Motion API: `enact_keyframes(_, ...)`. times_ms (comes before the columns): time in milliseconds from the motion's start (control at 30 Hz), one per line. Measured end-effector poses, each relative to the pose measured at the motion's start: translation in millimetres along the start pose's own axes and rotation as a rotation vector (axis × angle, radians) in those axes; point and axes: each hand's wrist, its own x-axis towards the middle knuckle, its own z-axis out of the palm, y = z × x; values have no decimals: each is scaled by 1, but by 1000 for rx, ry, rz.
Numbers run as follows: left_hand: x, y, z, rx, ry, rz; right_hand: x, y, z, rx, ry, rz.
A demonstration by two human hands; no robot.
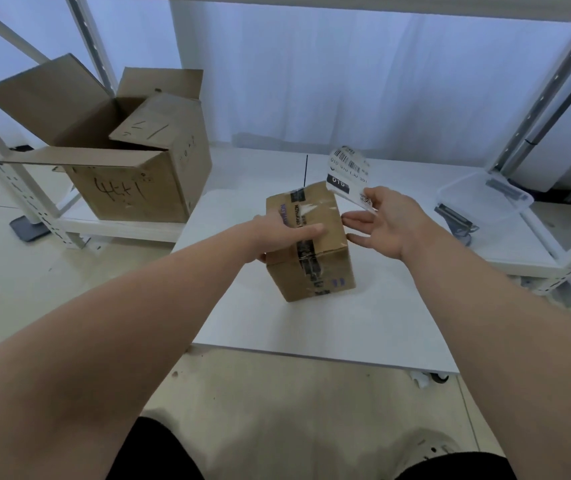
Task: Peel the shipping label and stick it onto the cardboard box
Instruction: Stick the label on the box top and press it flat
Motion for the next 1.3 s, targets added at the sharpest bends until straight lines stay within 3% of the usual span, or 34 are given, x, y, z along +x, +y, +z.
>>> enact_keyframes(167, -14, -6, -7, 14, -47, -19, -11, 0, 9, -9, -111, -5)
enact_keyframes(367, -23, -4, -13, 13, -28, -53, -14, 4, 23, -157, -121, -48)
enact_keyframes(600, -20, -10, -20, -5, -43, -55, -5, 8, 13, -30, 5, -8)
enact_keyframes(900, -13, -23, -22, -177, -31, -34, -6, 11, 5, 77, -40, 43)
enact_keyframes(1167, -14, -24, -21, -54, -40, -15, -18, 9, -5, 53, -112, 77)
enact_keyframes(1300, -19, -24, -24, 11, -62, -43, -22, 11, -4, -90, -70, 70)
